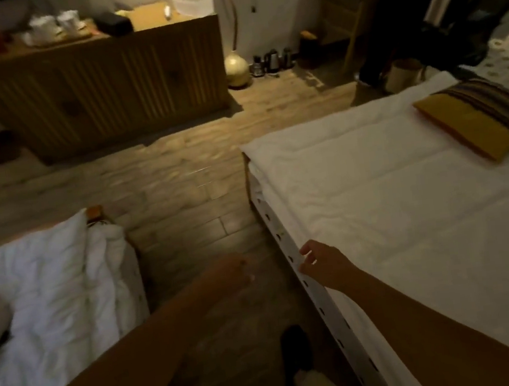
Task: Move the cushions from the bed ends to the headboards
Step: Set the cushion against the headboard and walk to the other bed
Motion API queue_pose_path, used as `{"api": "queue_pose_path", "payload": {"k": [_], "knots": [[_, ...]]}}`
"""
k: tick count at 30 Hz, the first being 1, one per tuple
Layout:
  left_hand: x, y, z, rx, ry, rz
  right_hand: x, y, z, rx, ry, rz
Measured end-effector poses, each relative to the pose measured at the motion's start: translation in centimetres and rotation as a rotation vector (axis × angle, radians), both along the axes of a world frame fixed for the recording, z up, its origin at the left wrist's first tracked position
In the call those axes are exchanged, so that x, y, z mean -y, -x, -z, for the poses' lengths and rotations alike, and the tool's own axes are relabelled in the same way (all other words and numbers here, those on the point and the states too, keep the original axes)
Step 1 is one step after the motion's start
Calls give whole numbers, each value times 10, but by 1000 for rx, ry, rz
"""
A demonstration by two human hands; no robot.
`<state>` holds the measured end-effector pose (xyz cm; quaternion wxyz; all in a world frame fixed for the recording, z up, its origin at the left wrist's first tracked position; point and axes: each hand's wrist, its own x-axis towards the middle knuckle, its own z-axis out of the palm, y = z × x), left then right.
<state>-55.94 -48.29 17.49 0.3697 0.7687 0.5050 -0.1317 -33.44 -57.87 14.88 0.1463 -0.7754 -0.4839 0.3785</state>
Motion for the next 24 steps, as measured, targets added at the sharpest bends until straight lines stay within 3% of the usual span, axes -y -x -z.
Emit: {"api": "queue_pose_path", "payload": {"k": [11,17,24], "knots": [[-222,-18,5,-41,-1,-154,-266,-28,40,-86,-8,-123],[-357,-30,-3,-106,-59,-104,-398,-57,28,-67,45,-128],[-525,-42,17,-108,-146,-42,-550,-68,36,-43,-32,-81]]}}
